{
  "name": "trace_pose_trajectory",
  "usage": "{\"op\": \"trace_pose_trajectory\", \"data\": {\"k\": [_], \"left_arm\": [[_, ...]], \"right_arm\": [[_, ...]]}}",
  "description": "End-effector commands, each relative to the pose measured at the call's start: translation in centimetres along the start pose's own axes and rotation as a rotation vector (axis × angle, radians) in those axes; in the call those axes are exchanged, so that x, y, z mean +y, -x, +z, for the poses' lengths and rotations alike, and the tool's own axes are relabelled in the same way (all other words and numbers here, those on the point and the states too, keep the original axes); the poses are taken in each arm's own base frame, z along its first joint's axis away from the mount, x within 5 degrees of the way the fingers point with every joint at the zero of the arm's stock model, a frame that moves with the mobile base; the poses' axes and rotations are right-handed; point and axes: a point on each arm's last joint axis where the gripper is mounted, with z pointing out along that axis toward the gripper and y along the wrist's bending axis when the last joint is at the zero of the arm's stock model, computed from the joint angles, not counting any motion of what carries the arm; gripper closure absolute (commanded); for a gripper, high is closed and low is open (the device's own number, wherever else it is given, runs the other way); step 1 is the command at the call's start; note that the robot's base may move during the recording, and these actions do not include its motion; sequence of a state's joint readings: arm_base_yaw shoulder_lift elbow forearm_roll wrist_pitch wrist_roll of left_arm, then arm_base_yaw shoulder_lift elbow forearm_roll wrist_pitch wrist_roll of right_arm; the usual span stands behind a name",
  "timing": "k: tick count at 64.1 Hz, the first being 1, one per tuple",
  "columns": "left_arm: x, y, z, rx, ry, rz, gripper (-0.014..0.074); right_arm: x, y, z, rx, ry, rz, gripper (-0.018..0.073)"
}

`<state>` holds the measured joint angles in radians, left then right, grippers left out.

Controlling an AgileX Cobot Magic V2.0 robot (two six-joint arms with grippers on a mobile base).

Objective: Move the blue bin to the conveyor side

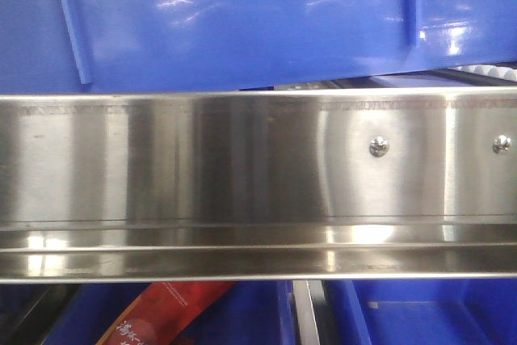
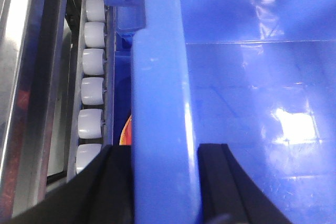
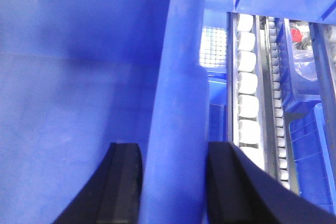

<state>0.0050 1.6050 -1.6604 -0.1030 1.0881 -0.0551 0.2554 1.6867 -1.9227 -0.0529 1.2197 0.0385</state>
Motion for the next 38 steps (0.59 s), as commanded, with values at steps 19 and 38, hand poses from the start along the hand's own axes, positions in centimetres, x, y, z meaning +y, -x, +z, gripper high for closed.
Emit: {"op": "trace_pose_trajectory", "data": {"k": [19, 38], "left_arm": [[-0.1, 0.2, -0.2, -0.019, -0.011, -0.012, 0.0605], [-0.6, 0.4, -5.5, -0.144, -0.023, 0.002, 0.0616]], "right_arm": [[0.1, -0.1, 0.1, 0.007, 0.018, 0.006, 0.0648], [-0.3, -0.2, -4.7, -0.104, -0.004, 0.003, 0.0648]]}}
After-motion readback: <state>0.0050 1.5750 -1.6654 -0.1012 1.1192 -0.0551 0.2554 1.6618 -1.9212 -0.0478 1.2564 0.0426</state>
